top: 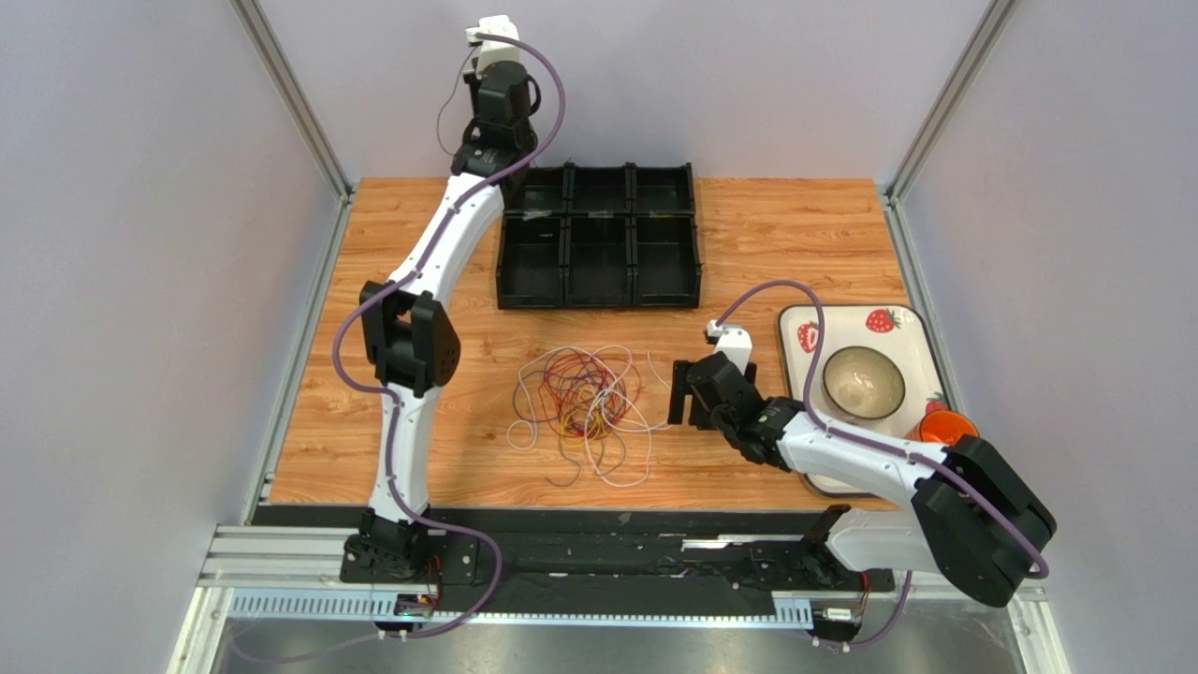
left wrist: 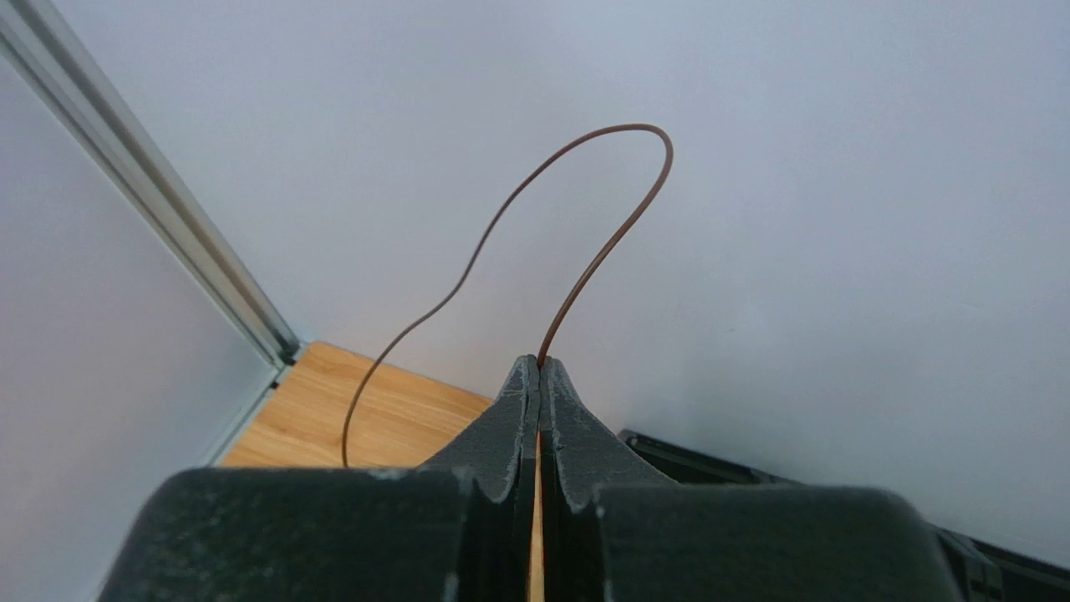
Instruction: Untangle the cables
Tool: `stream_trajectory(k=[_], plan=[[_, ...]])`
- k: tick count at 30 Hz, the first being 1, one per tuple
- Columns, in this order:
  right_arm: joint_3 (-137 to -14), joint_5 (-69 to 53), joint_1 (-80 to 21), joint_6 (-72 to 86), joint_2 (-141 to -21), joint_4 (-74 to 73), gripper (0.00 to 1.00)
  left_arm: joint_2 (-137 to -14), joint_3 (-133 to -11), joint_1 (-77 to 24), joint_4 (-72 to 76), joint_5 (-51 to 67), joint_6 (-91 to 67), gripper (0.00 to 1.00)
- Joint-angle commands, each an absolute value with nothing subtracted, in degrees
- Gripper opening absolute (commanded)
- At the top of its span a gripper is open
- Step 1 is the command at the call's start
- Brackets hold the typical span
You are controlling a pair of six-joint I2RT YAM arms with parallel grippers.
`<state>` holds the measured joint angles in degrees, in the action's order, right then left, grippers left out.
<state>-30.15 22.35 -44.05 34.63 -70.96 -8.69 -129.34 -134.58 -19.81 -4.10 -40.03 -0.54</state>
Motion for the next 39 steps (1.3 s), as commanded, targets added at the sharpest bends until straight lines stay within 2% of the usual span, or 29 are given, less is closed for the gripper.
stream_trajectory(k=[1, 39], plan=[[-32.08, 22.41, -43.77, 34.02, -71.02, -5.54, 0.82, -131.57, -135.01, -19.51, -3.70, -35.43, -5.71, 0.00], [-32.34, 21.62, -43.77, 33.57, -71.81, -4.83, 0.81, -137.28, -132.98, -19.60, -8.09, -21.36, -20.65, 0.00]])
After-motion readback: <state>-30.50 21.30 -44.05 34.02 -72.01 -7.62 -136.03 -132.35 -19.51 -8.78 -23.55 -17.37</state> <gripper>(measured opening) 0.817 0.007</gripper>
